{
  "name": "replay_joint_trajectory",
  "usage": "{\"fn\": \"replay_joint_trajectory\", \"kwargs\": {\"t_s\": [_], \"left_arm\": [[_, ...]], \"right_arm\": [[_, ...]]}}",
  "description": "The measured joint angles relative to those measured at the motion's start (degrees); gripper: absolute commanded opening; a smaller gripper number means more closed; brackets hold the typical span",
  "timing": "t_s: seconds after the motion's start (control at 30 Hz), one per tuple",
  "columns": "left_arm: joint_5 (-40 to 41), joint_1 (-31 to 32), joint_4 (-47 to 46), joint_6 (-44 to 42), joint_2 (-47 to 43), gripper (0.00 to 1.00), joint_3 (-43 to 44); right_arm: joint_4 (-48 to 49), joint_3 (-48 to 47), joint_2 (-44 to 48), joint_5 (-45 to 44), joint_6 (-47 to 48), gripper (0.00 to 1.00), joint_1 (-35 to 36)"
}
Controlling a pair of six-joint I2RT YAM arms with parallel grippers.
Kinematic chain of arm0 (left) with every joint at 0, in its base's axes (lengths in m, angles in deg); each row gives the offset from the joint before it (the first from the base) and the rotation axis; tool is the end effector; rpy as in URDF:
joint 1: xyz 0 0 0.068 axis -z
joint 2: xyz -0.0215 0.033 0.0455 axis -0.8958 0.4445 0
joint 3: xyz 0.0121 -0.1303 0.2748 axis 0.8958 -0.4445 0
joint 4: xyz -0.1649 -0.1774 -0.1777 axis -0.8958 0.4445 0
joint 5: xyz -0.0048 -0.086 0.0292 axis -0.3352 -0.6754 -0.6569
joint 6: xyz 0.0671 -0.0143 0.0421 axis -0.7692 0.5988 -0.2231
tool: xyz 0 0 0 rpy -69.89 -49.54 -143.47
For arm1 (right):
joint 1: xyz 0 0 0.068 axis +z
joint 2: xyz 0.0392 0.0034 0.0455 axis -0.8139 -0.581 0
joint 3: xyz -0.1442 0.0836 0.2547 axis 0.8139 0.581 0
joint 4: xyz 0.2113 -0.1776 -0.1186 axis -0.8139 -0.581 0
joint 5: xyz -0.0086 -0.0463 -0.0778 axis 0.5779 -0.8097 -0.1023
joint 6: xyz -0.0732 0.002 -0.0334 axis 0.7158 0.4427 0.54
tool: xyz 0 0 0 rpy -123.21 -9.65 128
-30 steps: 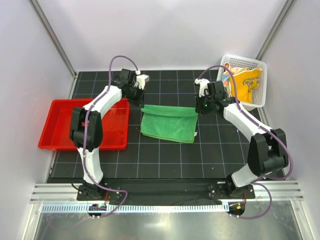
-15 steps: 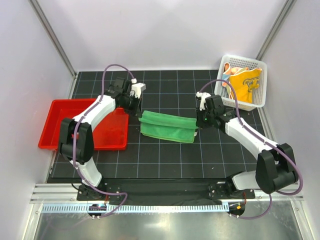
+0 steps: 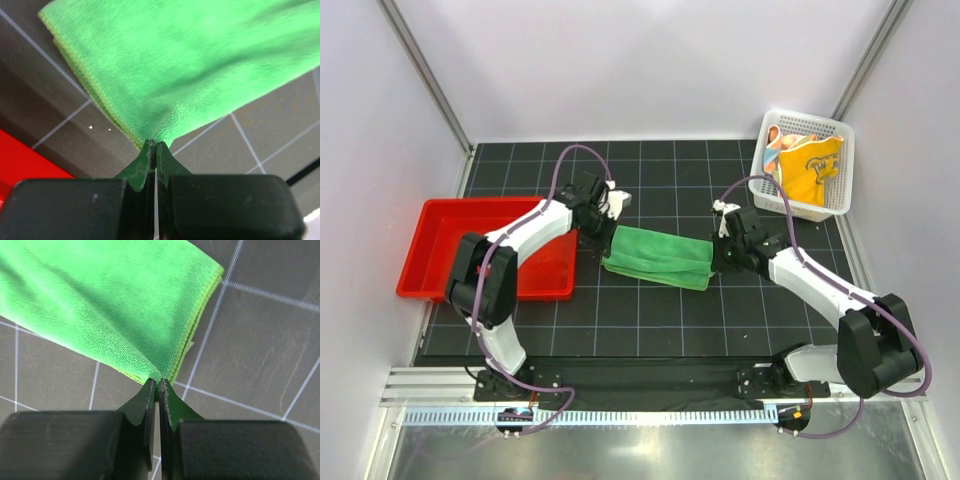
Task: Fold and stack the towels
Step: Fold the towel
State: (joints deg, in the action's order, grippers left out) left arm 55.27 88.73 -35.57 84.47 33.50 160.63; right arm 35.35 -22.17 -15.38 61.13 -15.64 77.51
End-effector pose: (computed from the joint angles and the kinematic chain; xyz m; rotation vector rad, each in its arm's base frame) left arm 0.3689 -0.1960 0.1978 0.7277 2.6526 -0.5314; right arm 0.2792 0.1239 0.1975 -0.2917 2.5201 0.3289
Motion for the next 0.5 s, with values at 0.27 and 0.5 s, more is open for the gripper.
{"fn": "replay_joint_trajectory", "kwargs": {"t_s": [0.27, 0.5], "left_arm": [[7.56, 1.03, 0.52, 0.72, 0.94, 0.0, -0.63], [10.8, 1.33, -0.98, 2.84, 0.92, 0.0, -0.63]], "right_arm": [[-1.77, 2.67, 0.13, -1.27, -3.93, 0.04, 0.11], [-1.2, 3.43, 3.5, 0.24, -7.5, 0.04, 0.37]]}}
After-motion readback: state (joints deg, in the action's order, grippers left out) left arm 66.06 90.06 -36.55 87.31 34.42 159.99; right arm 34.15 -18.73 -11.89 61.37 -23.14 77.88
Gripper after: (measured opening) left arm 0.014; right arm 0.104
